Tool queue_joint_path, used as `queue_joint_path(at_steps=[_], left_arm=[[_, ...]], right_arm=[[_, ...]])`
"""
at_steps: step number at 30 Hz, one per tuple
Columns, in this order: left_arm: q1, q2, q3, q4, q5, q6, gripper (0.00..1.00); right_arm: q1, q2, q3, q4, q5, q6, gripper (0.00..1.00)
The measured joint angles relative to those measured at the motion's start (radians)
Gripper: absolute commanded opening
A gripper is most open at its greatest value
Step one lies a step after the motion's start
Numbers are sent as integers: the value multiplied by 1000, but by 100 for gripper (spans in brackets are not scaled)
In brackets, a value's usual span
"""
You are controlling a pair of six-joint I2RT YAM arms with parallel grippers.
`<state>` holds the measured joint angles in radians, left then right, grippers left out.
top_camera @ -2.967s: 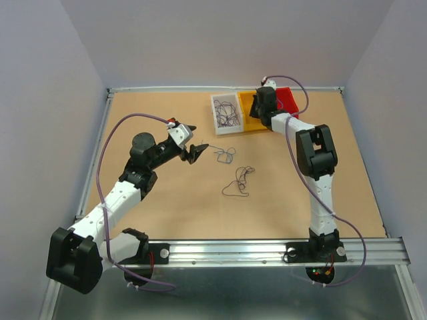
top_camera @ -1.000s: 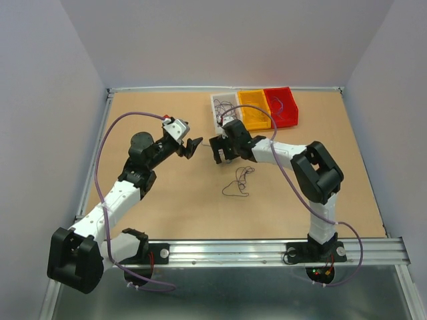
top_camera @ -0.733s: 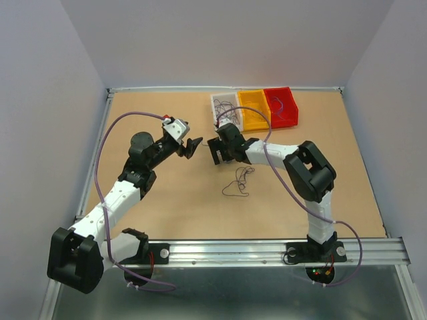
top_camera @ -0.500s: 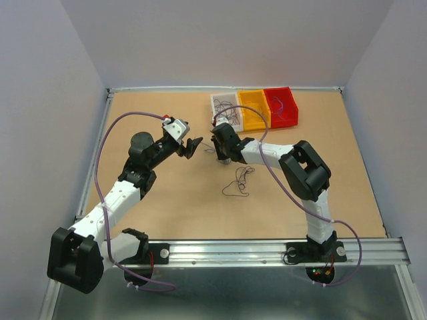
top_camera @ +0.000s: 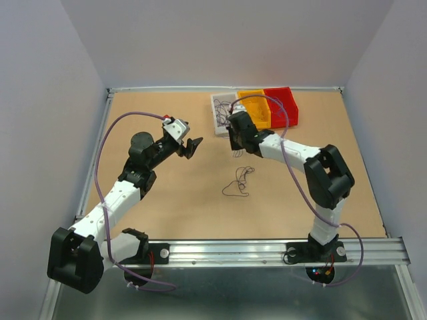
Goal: Untangle the cables
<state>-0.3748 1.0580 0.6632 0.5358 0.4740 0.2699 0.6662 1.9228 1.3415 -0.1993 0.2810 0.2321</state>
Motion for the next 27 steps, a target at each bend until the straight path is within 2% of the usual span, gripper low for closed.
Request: queue_joint_path(at_steps=[3,7,15,27], left_arm=[[0,0,0,0,0,0,81],[0,0,0,0,1,0,81],[0,0,0,0,4,0,81],[0,0,0,0,11,0,81]], right_arm=[[-64,-86,-1,1,-21,0,0],[-208,-189,0,8,-57,5,1],[-427,-209,32,-3,-114,52,1],[-521,-109,267,-3,-192,95,1]])
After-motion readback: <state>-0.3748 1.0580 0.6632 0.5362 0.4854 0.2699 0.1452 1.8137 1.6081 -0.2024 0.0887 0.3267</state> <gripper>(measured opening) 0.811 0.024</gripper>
